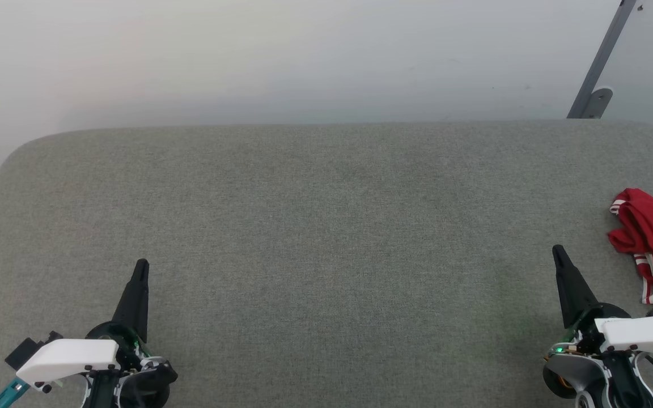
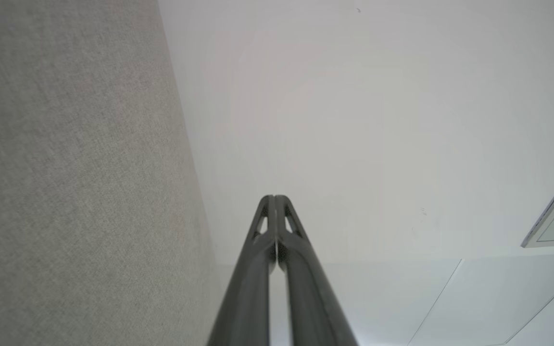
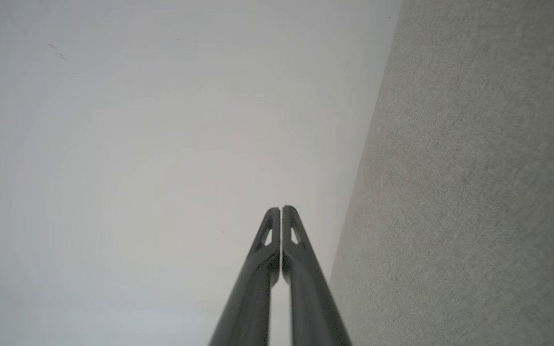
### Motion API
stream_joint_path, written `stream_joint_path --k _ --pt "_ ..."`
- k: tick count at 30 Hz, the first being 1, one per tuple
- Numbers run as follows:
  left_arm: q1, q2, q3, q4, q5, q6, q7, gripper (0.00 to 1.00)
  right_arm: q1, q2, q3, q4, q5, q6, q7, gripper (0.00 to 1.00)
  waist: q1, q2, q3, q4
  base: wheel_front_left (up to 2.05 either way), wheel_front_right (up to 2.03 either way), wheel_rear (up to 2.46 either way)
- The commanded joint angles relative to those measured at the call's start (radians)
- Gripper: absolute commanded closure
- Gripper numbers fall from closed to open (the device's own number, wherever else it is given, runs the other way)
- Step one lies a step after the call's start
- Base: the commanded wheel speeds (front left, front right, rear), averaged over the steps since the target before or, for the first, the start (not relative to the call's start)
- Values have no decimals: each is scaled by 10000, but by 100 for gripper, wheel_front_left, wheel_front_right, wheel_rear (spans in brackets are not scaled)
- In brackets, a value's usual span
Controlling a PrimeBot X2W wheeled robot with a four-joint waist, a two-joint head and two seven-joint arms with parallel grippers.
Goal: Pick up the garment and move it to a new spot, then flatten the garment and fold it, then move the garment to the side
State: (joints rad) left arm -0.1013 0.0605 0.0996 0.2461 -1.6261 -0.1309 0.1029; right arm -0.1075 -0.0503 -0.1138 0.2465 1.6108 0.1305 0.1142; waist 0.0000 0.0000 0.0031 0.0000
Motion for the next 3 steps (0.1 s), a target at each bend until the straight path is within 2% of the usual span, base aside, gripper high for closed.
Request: stream_joint_path --k 1,3 --pt "-140 -26 41 -3 56 4 53 100 -35 18 3 3 39 4 9 100 0 0 0 0 0 0 0" --pt "-140 -29 44 -2 60 4 57 100 -35 17 2 3 39 4 9 100 0 0 0 0 0 0 0"
